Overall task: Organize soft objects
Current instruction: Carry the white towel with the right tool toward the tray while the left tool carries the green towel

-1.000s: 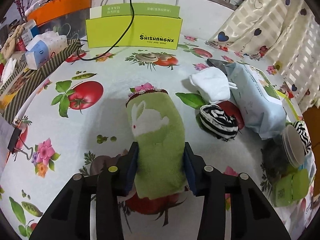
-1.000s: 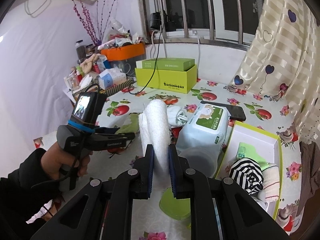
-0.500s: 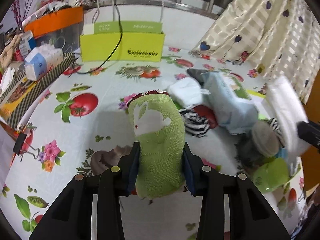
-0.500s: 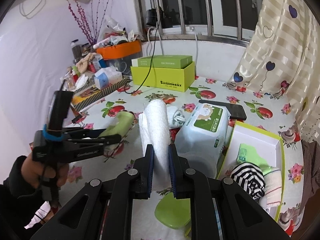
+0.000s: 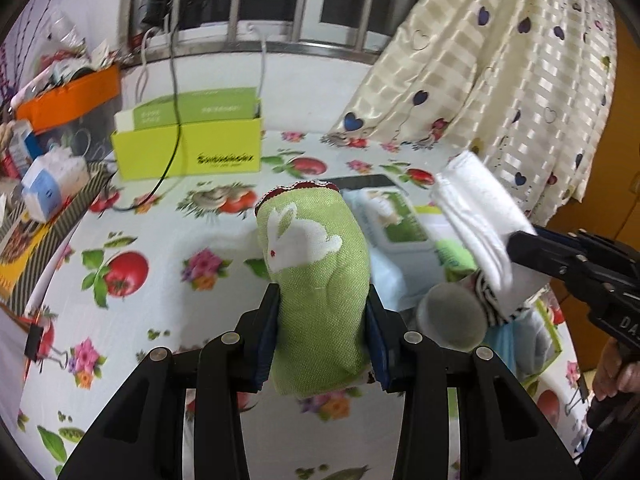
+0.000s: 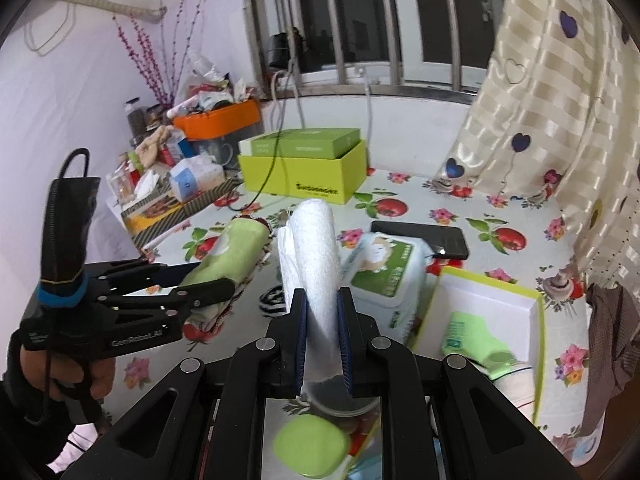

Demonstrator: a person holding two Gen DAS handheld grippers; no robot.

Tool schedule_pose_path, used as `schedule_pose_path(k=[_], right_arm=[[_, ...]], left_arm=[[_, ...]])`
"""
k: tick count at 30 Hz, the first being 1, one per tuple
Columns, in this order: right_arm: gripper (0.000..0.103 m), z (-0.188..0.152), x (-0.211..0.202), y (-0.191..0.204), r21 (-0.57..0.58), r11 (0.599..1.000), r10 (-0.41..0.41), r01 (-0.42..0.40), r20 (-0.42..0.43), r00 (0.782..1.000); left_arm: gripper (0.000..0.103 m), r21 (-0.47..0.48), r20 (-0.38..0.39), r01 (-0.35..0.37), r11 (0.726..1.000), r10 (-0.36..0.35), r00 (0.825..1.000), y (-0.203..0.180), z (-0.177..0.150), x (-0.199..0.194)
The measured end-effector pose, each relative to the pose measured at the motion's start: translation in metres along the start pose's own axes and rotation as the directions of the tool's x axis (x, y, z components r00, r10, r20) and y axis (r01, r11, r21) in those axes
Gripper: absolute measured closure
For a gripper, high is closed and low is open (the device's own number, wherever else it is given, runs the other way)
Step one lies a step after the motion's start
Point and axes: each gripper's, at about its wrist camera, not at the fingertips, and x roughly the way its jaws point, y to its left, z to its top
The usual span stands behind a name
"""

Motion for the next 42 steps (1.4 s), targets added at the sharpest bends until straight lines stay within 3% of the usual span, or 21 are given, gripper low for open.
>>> schedule_pose_path(k=[15,42], right_arm=[[0.089,-0.002,-0.011,-0.056,0.077,0.995,-0.066,0.065,0.005,0.998],[0.089,-0.025,-0.013,-0.133,0.171,0.975,-0.132,0.14,-0.053,0.99]], left_arm=[[0.062,0.093,-0.006,0.051,0.994,-0.051,0.999,-0.059,0.03,0.016],[0.062,0.183,-0.111,0.126,0.975,-0.107,0.988,-0.135,0.037,0.067]])
